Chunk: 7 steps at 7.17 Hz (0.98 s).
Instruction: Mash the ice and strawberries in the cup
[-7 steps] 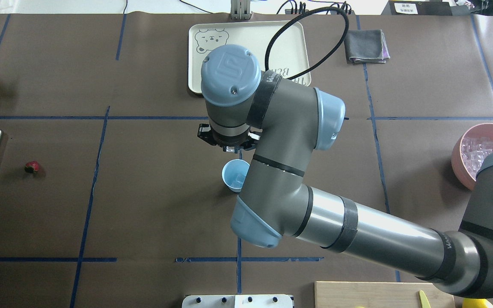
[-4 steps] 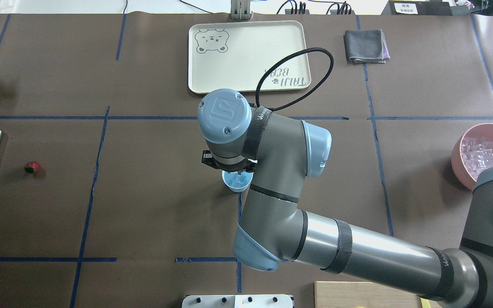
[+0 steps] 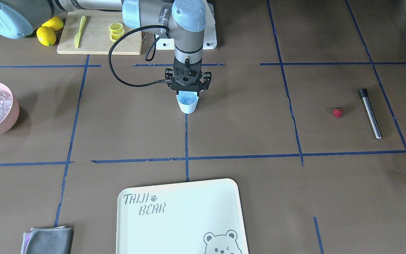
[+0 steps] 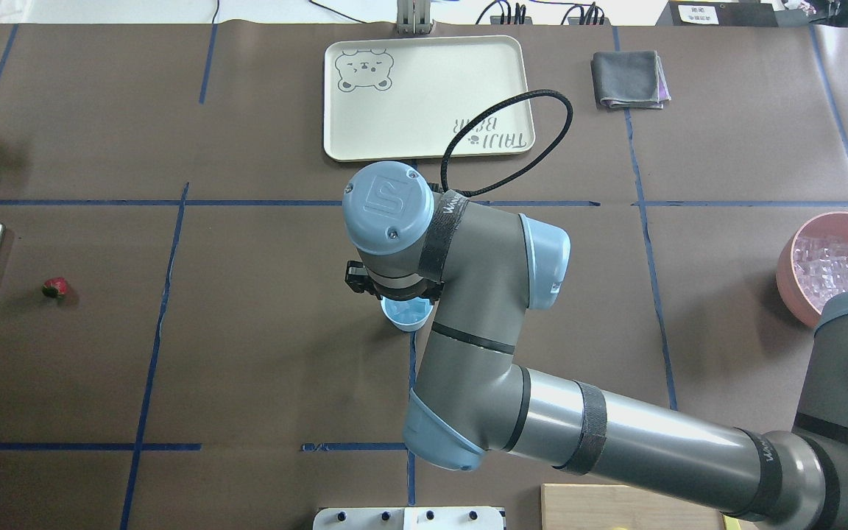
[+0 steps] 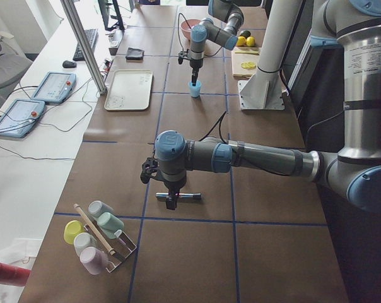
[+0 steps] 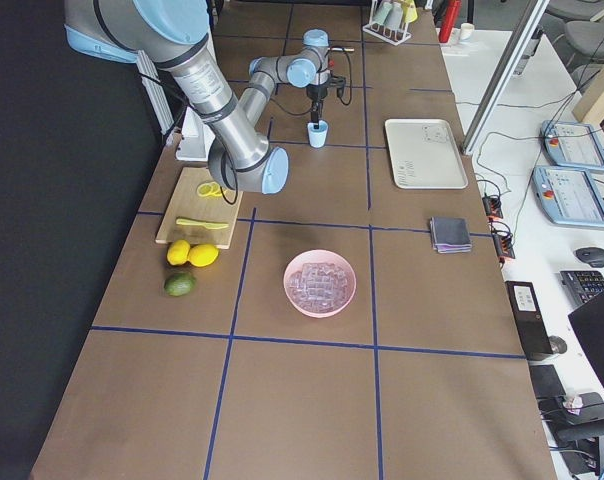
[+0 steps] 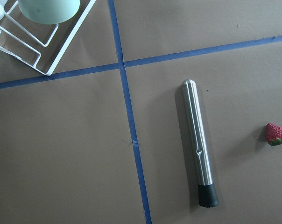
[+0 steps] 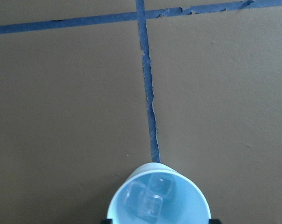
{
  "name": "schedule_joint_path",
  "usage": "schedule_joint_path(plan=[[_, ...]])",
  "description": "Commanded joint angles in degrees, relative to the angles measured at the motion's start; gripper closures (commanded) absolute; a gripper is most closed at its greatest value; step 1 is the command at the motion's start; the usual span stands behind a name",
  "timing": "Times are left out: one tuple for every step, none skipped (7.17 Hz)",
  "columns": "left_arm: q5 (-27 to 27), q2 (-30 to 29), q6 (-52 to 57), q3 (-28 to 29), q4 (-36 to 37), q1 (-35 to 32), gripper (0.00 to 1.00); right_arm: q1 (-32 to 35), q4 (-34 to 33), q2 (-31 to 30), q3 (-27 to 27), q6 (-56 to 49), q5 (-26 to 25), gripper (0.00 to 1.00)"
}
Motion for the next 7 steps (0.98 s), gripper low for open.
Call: schedule_joint_path(plan=[[0.0, -0.1, 0.0, -0.1, 0.0, 0.0, 0.0, 0.4, 0.0, 0.0, 0.4, -0.3, 0.0, 0.01], [0.0, -0.1, 0.0, -0.1, 0.0, 0.0, 0.0, 1.3, 0.0, 0.0, 0.5, -0.3, 0.0, 0.01], [0.0, 0.0, 0.0, -0.1, 0.0, 0.0, 0.0, 3.5, 0.0, 0.0, 0.6, -0.9, 0.9, 0.01], [0.0, 0.0, 0.1, -0.2, 0.0, 0.0, 0.0, 6.4, -0.1, -1.5, 1.8, -6.8, 1.4, 0.01], [0.2, 0.0, 0.1, -0.5, 0.1, 0.0, 0.0, 11.1, 0.1, -5.5, 3.9, -12.6, 5.4, 0.01], [0.6, 0.0, 0.1, -0.3, 0.1, 0.0, 0.0, 18.2, 0.0, -9.4, 6.1, -21.3, 11.8, 0.01], [0.6, -0.1, -0.4, -0.3, 0.1, 0.1, 0.0, 25.0, 0.0, -13.0, 6.4, -30.5, 17.0, 0.01]])
